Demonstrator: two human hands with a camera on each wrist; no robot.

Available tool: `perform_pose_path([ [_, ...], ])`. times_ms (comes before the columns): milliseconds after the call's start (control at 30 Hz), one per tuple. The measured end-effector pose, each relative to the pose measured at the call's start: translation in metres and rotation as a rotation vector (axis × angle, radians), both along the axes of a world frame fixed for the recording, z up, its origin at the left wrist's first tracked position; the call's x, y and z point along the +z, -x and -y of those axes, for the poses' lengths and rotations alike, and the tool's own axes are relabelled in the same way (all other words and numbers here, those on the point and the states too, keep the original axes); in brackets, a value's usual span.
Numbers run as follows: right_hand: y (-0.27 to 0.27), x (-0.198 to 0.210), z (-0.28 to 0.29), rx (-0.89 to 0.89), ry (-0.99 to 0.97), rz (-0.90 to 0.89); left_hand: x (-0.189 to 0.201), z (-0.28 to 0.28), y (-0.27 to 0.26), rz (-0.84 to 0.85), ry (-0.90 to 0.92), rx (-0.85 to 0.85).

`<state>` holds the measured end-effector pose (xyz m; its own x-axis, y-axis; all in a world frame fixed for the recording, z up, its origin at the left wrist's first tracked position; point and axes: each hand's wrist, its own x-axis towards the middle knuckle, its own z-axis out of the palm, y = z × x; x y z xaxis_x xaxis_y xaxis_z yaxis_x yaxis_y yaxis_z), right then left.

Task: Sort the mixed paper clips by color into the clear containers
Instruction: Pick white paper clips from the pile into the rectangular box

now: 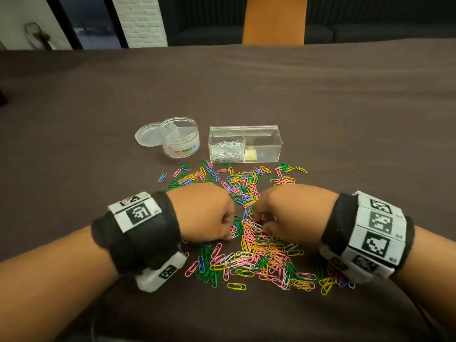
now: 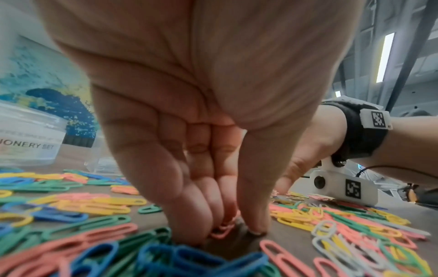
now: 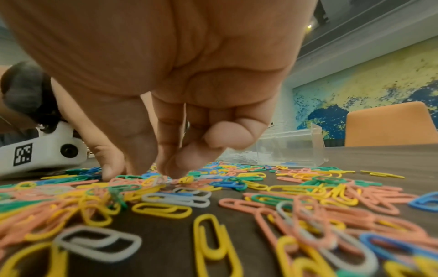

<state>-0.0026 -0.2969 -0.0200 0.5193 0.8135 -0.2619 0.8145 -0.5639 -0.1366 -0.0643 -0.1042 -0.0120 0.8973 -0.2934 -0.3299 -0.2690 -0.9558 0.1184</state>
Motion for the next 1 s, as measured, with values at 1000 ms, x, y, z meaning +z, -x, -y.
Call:
perform_pose_path([
  [1000,-0.021,0.015,0.029,-0.209,-0.504,-0.313,-0.005,-0.016,0.009,0.081,0.083,0.036],
])
